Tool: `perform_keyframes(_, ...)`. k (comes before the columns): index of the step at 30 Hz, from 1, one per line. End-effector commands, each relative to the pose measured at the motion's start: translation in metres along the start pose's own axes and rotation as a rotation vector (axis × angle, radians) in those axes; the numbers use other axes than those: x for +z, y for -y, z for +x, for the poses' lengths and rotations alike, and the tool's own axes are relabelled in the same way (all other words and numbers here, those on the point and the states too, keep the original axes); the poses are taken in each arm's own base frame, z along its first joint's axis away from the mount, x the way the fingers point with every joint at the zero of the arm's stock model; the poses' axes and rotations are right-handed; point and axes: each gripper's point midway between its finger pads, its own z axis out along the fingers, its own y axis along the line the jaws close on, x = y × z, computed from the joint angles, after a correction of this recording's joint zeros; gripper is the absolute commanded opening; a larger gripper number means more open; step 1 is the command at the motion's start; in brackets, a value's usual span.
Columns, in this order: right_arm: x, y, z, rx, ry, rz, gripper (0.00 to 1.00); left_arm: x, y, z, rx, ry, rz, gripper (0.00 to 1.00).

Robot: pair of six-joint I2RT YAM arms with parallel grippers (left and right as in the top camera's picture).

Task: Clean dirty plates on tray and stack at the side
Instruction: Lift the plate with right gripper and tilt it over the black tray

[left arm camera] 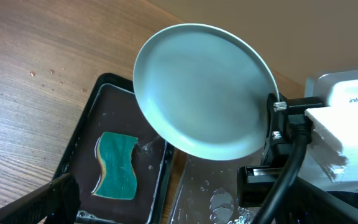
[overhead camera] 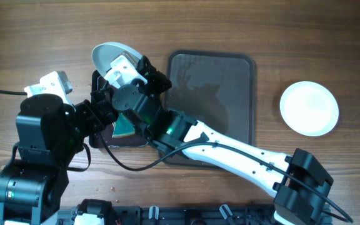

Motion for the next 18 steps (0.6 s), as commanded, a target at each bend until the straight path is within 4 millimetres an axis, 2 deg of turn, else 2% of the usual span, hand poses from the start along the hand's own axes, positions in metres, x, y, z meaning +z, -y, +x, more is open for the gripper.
perform_keyframes(1,-0.010,0.022,-0.017,-0.005,0.027,0.060,0.04,-0.004,0.001,-0.006,0.001,0.020,0.004,1.00)
perform_keyframes(11,-0.012,0.031,-0.032,-0.043,0.071,0.101,0.04,-0.004,0.001,-0.006,0.001,0.020,0.004,1.00)
perform_keyframes(18,-0.013,0.034,-0.035,-0.021,0.083,0.109,0.04,-0.004,0.001,-0.006,0.001,0.020,0.004,1.00)
